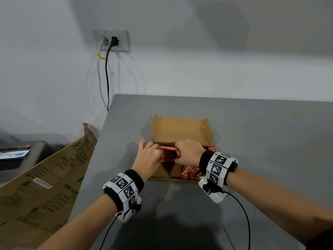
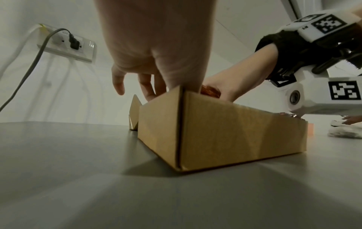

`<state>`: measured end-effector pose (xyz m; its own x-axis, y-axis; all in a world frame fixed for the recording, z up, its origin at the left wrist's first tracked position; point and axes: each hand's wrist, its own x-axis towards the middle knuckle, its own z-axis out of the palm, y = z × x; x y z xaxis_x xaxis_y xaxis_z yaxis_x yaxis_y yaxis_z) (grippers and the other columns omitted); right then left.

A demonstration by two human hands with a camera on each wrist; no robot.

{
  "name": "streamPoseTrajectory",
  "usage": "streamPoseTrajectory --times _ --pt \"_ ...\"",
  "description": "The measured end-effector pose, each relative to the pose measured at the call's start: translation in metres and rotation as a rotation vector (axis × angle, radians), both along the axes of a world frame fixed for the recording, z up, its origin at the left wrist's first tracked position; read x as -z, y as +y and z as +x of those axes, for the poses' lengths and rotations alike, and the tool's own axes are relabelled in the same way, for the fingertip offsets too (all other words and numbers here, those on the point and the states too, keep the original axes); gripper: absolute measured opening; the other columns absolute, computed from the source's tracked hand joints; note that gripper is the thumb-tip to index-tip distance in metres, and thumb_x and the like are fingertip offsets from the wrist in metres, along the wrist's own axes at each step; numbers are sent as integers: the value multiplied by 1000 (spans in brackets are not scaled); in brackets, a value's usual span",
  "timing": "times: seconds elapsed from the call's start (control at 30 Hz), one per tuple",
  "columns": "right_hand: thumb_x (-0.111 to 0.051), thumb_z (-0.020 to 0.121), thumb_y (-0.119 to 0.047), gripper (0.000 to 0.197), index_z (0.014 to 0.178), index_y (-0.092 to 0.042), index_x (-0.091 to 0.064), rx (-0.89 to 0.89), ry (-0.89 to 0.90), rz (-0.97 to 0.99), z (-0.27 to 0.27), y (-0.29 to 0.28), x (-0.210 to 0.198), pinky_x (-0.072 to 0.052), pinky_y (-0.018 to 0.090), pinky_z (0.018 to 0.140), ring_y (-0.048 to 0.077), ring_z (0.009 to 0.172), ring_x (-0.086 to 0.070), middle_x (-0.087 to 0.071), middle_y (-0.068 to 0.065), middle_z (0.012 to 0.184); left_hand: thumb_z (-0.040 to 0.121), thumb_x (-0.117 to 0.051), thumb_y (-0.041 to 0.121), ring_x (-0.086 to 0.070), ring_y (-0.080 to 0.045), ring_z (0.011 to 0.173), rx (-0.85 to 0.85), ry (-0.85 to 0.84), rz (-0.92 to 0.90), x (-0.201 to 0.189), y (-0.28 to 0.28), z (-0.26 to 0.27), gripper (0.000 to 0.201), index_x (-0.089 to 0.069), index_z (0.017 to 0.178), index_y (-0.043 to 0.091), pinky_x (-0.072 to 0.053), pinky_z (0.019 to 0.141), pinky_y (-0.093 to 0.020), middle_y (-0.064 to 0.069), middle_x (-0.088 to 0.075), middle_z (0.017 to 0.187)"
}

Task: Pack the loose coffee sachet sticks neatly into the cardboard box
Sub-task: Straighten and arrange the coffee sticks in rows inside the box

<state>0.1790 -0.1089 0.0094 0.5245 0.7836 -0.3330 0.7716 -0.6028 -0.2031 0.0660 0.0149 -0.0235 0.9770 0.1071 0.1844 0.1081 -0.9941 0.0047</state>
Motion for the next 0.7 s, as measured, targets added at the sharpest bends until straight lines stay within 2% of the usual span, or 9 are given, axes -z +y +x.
streamPoseTrajectory --times 0.07,0.17,0.23,0.33,0.43,0.53,0.6,0.63,0.7 --pt "-62 79 -32 20 83 -17 -48 12 4 38 0 -2 -5 -47 27 61 19 72 -57 -59 0 81 41 -88 13 -61 -20 64 4 -15 -25 1 1 -1 29 -64 58 19 -53 71 -41 4 -61 62" --pt "-59 81 -29 17 86 -17 -48 36 37 130 1 -8 -9 -36 23 52 18 68 -52 -54 -2 77 45 -86 8 -58 -21 64 17 -33 -134 5 3 -1 28 -65 61 16 -51 70 -36 2 -60 65" --pt "-52 87 -27 17 96 -15 -46 43 83 188 0 -13 -9 -36 24 53 18 65 -51 -55 -1 77 47 -85 7 -56 -20 65 20 -39 -191 10 6 -2 28 -66 65 14 -49 71 -32 2 -60 67" --pt "-40 94 -18 14 106 -11 -37 51 212 295 -2 -20 -9 -36 25 51 15 52 -46 -51 0 66 51 -84 5 -55 -20 70 32 -42 -255 13 7 -4 28 -66 72 12 -40 78 -24 0 -60 74" --pt "-34 98 -14 2 100 -13 -33 29 320 368 -4 -27 -13 -35 27 52 16 51 -41 -46 1 65 64 -74 6 -53 -22 83 42 -111 -387 5 9 -7 23 -62 84 6 -44 81 -26 -5 -57 87" --pt "-37 99 -17 3 97 -15 -36 -23 362 359 -2 -31 -15 -37 21 55 12 57 -45 -50 -4 70 82 -62 15 -49 -9 92 4 -219 -613 -15 8 -11 28 -56 109 10 -38 84 -17 3 -53 100" --pt "-43 98 -18 3 95 -18 -41 -36 386 369 -1 -30 -14 -43 20 58 11 62 -52 -55 -5 74 91 -54 17 -51 -3 93 49 -217 -718 -25 5 -12 33 -52 124 16 -39 84 -12 7 -55 104" --pt "-45 97 -18 5 93 -19 -43 -35 400 376 -1 -30 -13 -45 21 60 11 63 -54 -57 -5 72 94 -51 18 -53 -1 90 75 -210 -752 -26 4 -13 32 -52 126 18 -41 82 -11 8 -58 102" --pt "-47 96 -18 12 86 -24 -45 -29 420 392 1 -30 -11 -47 18 61 6 58 -56 -59 -6 66 96 -49 17 -57 -1 80 86 -207 -798 -25 4 -13 25 -59 118 16 -45 74 -11 7 -62 93"
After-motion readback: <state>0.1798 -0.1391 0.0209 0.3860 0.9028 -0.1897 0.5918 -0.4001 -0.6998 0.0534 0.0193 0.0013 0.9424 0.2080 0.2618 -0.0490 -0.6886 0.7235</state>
